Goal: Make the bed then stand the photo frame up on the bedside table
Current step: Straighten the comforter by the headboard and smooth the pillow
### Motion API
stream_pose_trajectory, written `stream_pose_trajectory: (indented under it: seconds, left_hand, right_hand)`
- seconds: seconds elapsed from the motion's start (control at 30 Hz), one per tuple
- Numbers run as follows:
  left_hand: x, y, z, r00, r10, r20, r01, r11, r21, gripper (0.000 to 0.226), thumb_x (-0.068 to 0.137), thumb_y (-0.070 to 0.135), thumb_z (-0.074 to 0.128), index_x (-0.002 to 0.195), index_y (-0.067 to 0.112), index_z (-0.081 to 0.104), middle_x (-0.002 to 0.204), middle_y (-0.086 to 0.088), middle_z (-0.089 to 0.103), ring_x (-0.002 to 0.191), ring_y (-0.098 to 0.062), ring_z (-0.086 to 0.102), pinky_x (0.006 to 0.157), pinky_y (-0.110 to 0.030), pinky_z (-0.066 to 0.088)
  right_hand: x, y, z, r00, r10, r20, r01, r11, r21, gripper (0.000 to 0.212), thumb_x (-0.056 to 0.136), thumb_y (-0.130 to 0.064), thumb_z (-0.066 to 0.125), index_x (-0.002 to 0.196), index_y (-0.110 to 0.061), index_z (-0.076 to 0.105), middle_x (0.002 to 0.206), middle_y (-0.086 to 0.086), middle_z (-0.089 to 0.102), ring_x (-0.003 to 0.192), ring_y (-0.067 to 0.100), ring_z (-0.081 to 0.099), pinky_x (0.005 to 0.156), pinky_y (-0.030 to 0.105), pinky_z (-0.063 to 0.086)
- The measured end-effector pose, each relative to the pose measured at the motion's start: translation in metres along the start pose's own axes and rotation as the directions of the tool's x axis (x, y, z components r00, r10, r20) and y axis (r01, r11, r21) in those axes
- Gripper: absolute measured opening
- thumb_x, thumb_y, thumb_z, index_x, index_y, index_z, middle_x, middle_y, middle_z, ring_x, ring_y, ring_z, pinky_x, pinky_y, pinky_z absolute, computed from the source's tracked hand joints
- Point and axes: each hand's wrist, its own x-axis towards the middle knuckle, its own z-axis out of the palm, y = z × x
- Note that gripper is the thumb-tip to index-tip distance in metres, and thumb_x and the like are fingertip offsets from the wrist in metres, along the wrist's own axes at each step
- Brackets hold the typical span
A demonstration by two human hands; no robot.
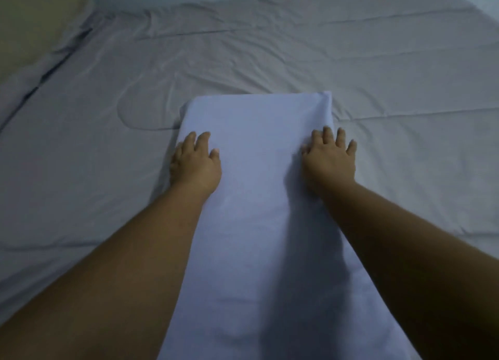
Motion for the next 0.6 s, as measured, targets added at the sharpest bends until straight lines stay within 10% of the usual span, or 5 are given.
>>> stream_pose_trajectory:
  seconds: [0.2, 0.6]
  left_hand:
    - [0.003, -0.024, 0.009, 0.941, -0.337, 0.03, 0.338, 0.941, -0.034, 0.056, 0.097, 0.052, 0.025, 0.146, 0.024, 0.02, 0.143, -0.022, 0.035, 0.124, -0.042, 0.044, 0.102, -0.049, 0.036]
    - [-0.073, -0.045, 0.0, 0.941, -0.331, 0.071, 0.335, 0.941, -0.055, 0.067, 0.095, 0.055, 0.029, 0.133, 0.0, 0.031, 0.127, -0.027, 0.056, 0.114, -0.043, 0.056, 0.091, -0.047, 0.044]
  right_hand:
    - [-0.002, 0.009, 0.026, 0.966, 0.255, -0.028, -0.241, 0.94, 0.242, 0.034, 0.095, -0.043, 0.033, 0.127, -0.033, 0.042, 0.13, 0.019, 0.043, 0.114, 0.043, 0.044, 0.096, 0.05, 0.036]
    - [-0.063, 0.016, 0.023, 0.985, 0.173, 0.016, -0.169, 0.932, 0.321, 0.034, 0.094, -0.047, 0.037, 0.125, -0.034, 0.037, 0.112, 0.023, 0.054, 0.098, 0.042, 0.057, 0.081, 0.041, 0.043]
